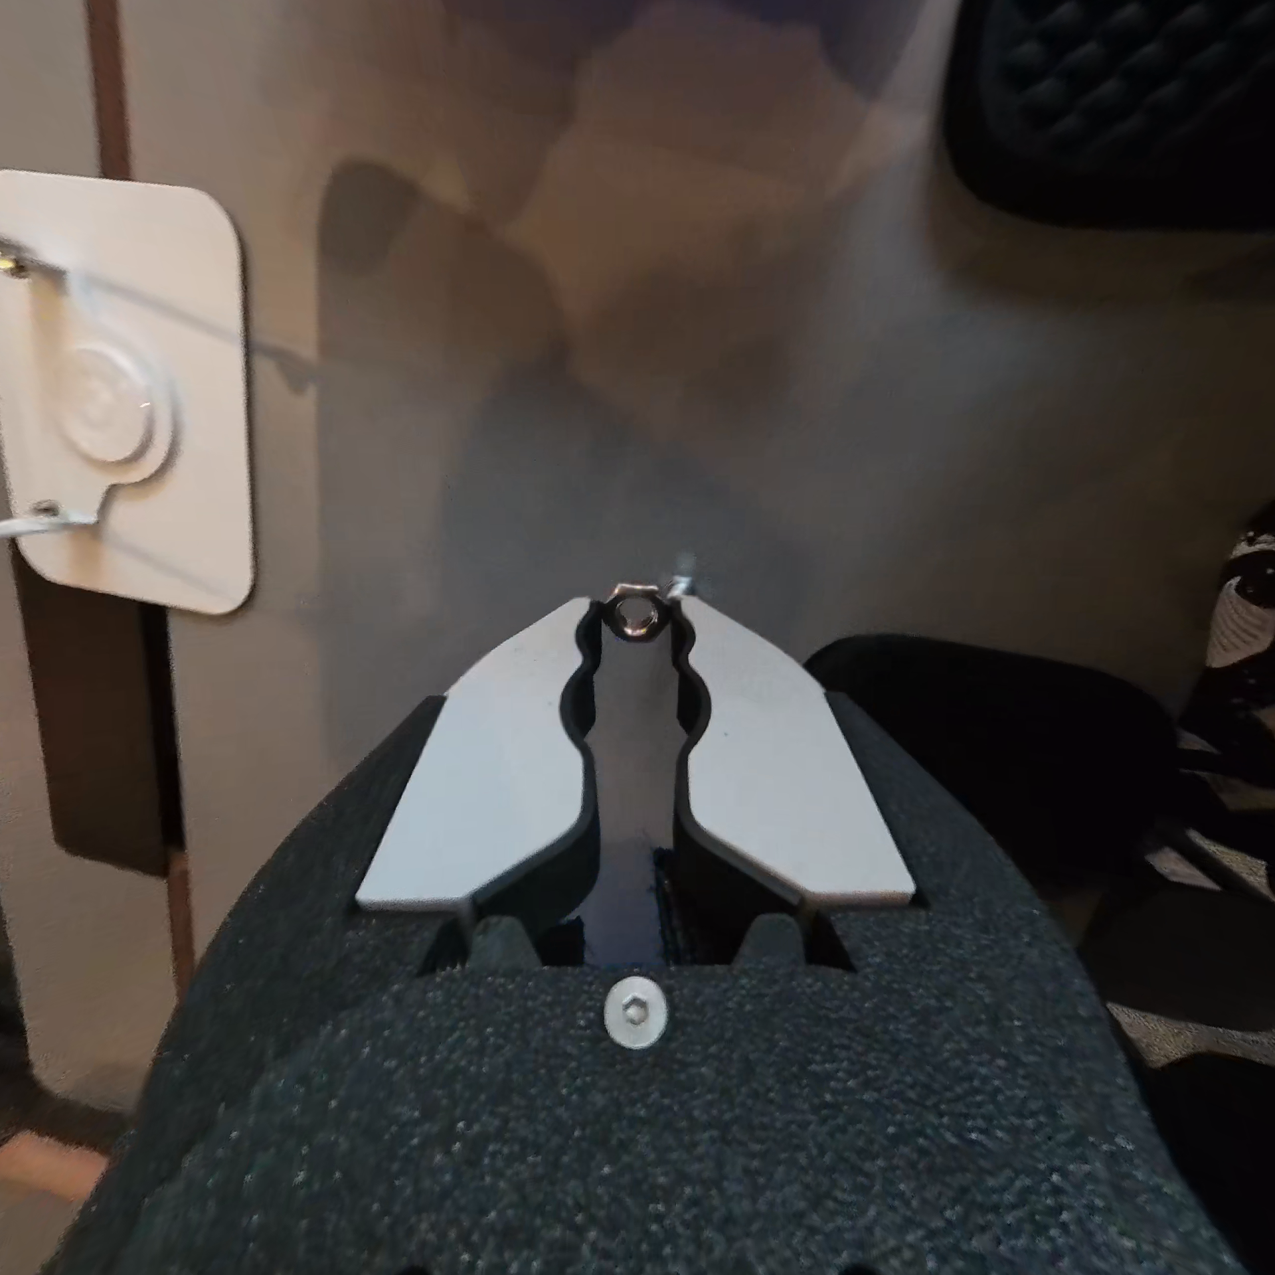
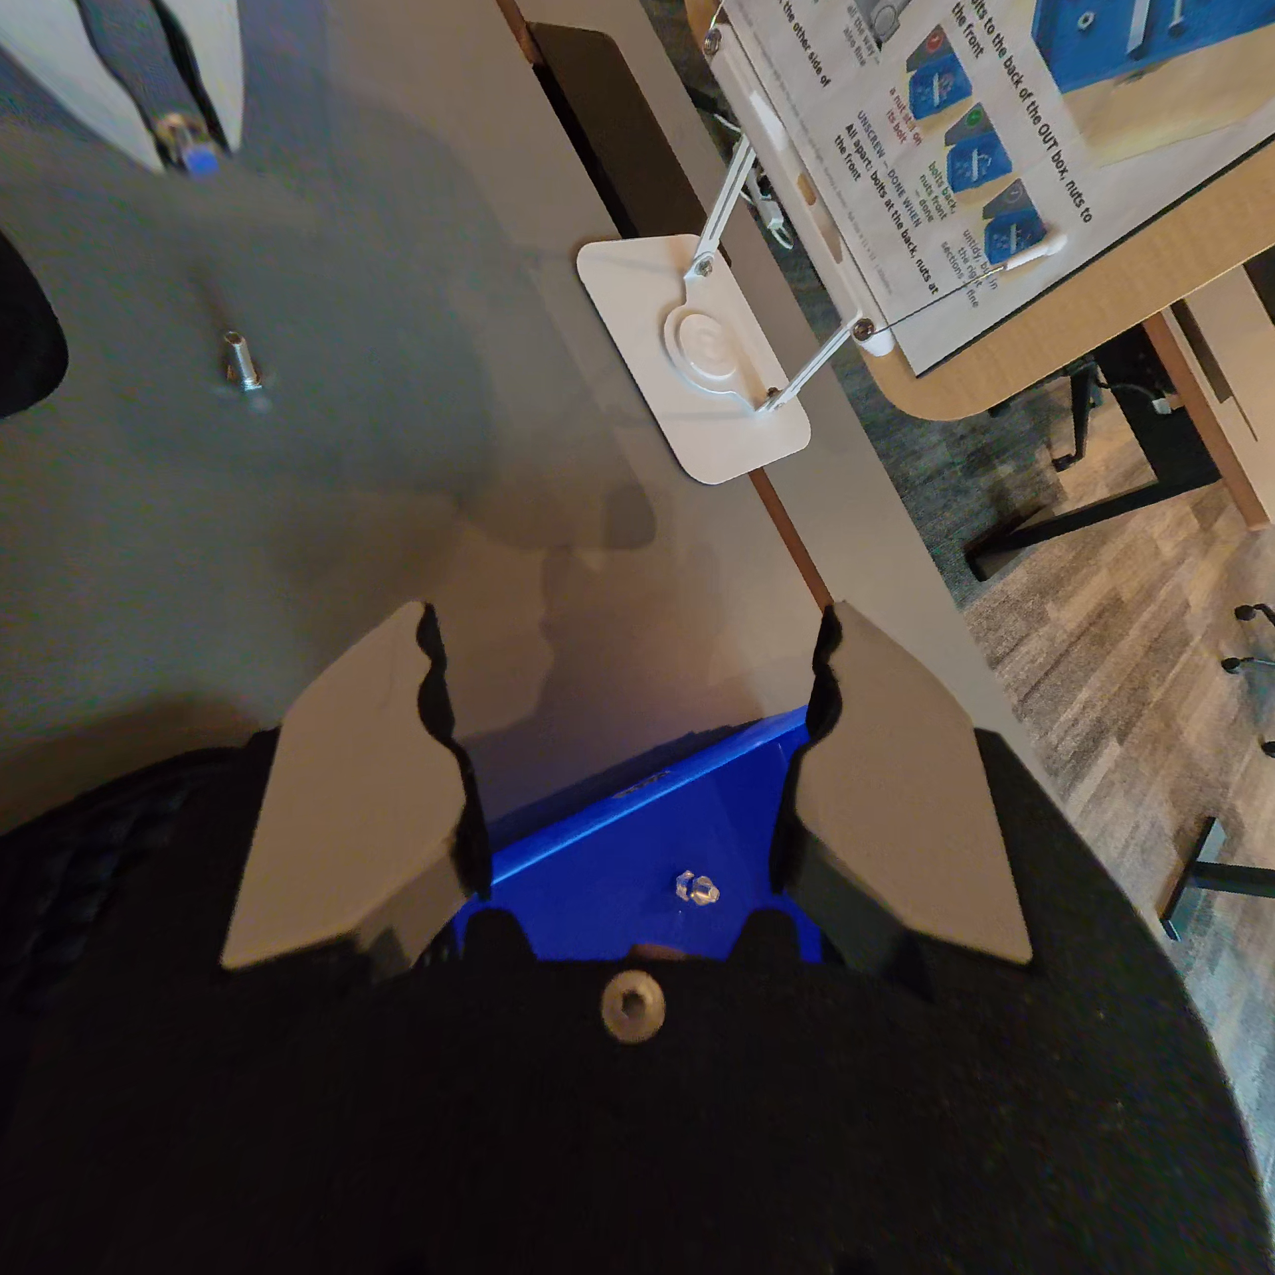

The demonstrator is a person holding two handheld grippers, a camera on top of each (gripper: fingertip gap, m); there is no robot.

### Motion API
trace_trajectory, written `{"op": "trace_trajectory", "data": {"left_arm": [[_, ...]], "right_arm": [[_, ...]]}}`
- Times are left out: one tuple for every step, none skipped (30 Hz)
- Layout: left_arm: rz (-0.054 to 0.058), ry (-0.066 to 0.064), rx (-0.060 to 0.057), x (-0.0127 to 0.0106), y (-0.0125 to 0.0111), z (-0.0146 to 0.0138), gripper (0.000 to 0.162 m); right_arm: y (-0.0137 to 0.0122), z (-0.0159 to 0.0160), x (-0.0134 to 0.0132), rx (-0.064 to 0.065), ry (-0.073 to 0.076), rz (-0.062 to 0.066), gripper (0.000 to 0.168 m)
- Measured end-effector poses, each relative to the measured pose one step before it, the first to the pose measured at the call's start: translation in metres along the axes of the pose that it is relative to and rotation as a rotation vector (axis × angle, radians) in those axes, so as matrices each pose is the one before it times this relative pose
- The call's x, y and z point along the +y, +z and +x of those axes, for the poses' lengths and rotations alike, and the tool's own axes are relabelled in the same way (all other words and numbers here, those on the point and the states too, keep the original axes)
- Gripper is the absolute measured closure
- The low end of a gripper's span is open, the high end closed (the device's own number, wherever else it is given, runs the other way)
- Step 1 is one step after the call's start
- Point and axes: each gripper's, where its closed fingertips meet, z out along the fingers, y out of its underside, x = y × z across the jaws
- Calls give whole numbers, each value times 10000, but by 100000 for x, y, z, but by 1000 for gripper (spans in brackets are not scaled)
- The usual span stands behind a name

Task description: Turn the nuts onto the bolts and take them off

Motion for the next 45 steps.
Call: {"op": "trace_trajectory", "data": {"left_arm": [[-93, -35, 109, -384, 871, 380, 143], [-126, -75, 18, -304, 888, 188, 143], [-96, -57, 85, -285, 914, 261, 143], [-51, -89, 204, -339, 923, 376, 143], [3, -128, 125, -405, 899, 266, 143], [-57, -63, 73, -272, 897, 210, 143], [-142, -37, 45, -84, 892, 172, 143], [-183, -73, -62, -5, 882, 9, 143], [-205, -20, -83, 74, 839, -17, 143], [-156, 19, 5, 54, 768, 127, 143], [-89, -21, 45, 12, 692, 165, 143], [-58, -44, 12, -1, 639, 92, 143], [-102, -65, -1, 111, 608, 50, 143], [-146, -61, -7, 199, 577, 45, 143], [-122, -56, -43, 171, 542, -10, 143], [-107, -34, -45, 149, 499, -3, 143], [-94, -15, -9, 140, 454, 50, 143], [-56, -22, 34, 67, 413, 110, 143], [-50, -13, 68, 58, 365, 158, 143], [-56, -5, 34, 59, 322, 103, 143], [-81, -4, -15, 98, 243, 22, 143], [-69, 6, -51, 79, 182, -42, 143], [-36, -10, -36, 29, 117, -31, 143], [-38, 5, 13, 28, 96, 21, 143], [-33, 22, 27, 11, 80, 30, 143], [-14, 3, 10, -3, 43, 7, 143], [-15, -6, 21, -12, 33, 32, 143], [-26, -3, 62, 21, 34, 75, 143], [-12, -9, 69, 7, 44, 74, 143], [-4, -17, 36, 8, 69, 33, 143], [2, -16, -3, 2, 64, -33, 143], [4, 7, 19, -4, 64, 14, 143], [-17, -6, 52, 16, 59, 72, 143], [-21, -22, 32, 27, 66, 44, 142], [-14, -12, 36, 18, 70, 64, 142], [-38, -10, 128, 61, 81, 179, 142], [51, -37, 109, -59, -15, 148, 141], [88, -33, 108, -98, -19, 125, 136], [42, -44, 86, -12, -15, 104, 132], [-14, -49, 31, 110, -20, 35, 126], [3, -39, -35, 171, -78, -41, 120], [96, -39, -50, 197, -171, -19, 115], [220, -71, -41, 197, -299, -19, 115], [360, -72, -103, 166, -401, -104, 115], [479, -103, -198, 137, -516, -273, 114]], "right_arm": [[-24, 0, 72, -3, 9, -22, 67], [-8, 6, 37, 2, 5, -17, 67], [11, -4, 29, 0, 2, -17, 67], [6, -27, 9, -10, -9, -20, 67], [0, -68, 18, -20, -31, -20, 66], [-10, -72, 18, -25, -39, -10, 66], [-15, -60, 21, -28, -25, -4, 66], [-16, -30, 20, -15, -9, 0, 66], [-18, -20, 5, -6, -1, 6, 66], [-23, -6, 1, -6, 2, 10, 66], [-36, -7, 12, -3, -1, 7, 66], [-43, -3, 28, 6, -5, 4, 66], [-60, 12, 21, 14, 3, 5, 66], [-60, 24, 11, 18, 13, 8, 66], [-74, 14, 0, 19, 9, 10, 66], [-60, 11, -3, 16, 0, 12, 66], [-60, -17, -2, 10, -6, 8, 66], [-52, -12, -2, 8, -8, 4, 66], [-44, -7, -3, 8, -6, 0, 66], [-25, -20, -11, 4, -8, 0, 66], [-7, -28, -12, -6, -12, 1, 66], [-3, -30, -15, -7, -15, -2, 66], [0, -26, 2, -10, -16, -4, 67], [7, -22, -7, -3, -11, -3, 66], [-3, -4, 5, -3, -1, -4, 66], [-5, -1, 0, 5, -1, -1, 66], [-27, 6, 9, 3, 0, 4, 66], [-13, 5, 11, 0, 3, 9, 66], [-26, 22, 13, 10, 8, 8, 66], [-31, 34, 28, 16, 17, 2, 66], [-26, 38, 29, 12, 16, 3, 66], [-30, 16, 17, 4, 8, 10, 66], [-17, 3, 8, 5, 3, 10, 66], [-16, 13, 3, 6, 4, 4, 66], [-6, -12, 1, -4, -2, -2, 66], [5, -23, -3, -6, -16, -6, 66], [3, -34, -5, -6, -16, -11, 66], [-4, -23, -5, -6, -10, -10, 66], [14, -17, -6, -3, -9, -8, 66], [5, -22, -17, -4, -11, -6, 66], [5, -29, 7, -13, -7, -12, 66], [6, -21, 36, -3, -10, -19, 66], [-7, -1, 43, 1, -5, -18, 66], [-15, 14, 49, 0, 11, -8, 66], [-8, 30, 29, 6, 19, 4, 66]]}}
